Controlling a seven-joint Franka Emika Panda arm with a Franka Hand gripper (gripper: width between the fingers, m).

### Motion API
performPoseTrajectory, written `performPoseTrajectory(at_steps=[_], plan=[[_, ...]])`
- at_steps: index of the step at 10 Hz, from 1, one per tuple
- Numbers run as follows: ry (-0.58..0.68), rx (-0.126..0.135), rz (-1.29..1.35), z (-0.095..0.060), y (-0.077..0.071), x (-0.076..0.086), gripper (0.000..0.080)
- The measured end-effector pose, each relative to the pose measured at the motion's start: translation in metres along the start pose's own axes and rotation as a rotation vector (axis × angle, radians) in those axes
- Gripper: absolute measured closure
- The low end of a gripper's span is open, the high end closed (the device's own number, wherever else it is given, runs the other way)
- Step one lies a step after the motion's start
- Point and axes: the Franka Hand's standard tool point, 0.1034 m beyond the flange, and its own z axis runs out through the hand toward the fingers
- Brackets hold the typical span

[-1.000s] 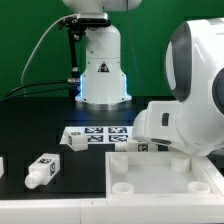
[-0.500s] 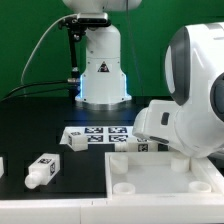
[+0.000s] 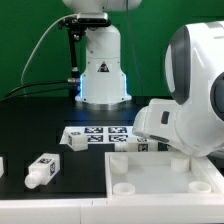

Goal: Assemble square table

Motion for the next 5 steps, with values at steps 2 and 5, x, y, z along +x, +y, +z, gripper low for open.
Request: performPoseTrajectory(at_steps=[2,5], plan=[[0.003,0.012,-0.001,-0.017,0.007,-0.013,0.0511],[0.076,0.094,0.019,-0.078,0.036,-0.033,0.0511]])
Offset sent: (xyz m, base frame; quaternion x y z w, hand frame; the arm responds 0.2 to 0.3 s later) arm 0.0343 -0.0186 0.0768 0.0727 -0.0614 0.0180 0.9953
